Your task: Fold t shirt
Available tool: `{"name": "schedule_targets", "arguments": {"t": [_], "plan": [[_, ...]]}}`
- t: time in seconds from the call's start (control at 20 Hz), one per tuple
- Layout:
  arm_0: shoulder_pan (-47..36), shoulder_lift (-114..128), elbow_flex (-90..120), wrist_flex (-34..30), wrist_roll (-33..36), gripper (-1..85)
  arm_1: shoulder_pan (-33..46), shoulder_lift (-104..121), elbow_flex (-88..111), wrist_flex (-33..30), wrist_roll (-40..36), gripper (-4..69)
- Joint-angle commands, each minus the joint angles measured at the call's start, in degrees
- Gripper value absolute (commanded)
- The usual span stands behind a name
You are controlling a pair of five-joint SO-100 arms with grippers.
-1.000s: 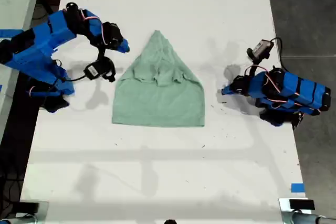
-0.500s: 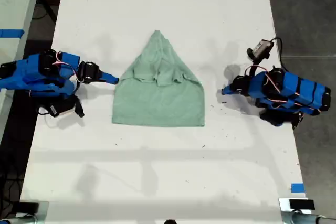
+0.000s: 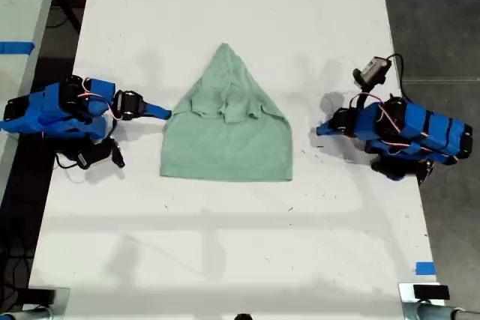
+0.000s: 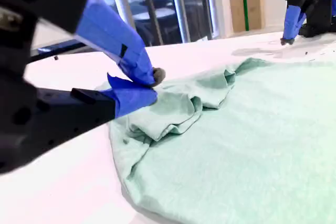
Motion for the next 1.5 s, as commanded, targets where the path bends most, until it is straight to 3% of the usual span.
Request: {"name": "schedule_targets", "arguments": {"t": [0.0, 0.75, 0.85, 1.15, 1.45], "plan": [[-0.1, 0.4, 0.4, 0.1, -0.4, 0.0, 0.4, 0.9, 2.3, 0.4, 0.5, -0.2], [0.4, 0.4, 0.3, 0.4, -0.8, 0.0, 0.8, 0.9, -0.2, 2.5, -1.7, -0.3], [0.4, 0.4, 0.3, 0.4, -0.7, 0.0, -2.4, 0.9, 0.8, 2.0, -0.5, 4.4], [0.6, 0.4, 0.3, 0.5, -0.9, 0.0, -0.9, 0.9, 0.6, 2.2, -4.3, -0.1], [0.5, 0.4, 0.3, 0.6, -0.8, 0.0, 0.0, 0.9, -0.5, 4.4, -3.4, -1.8]]}}
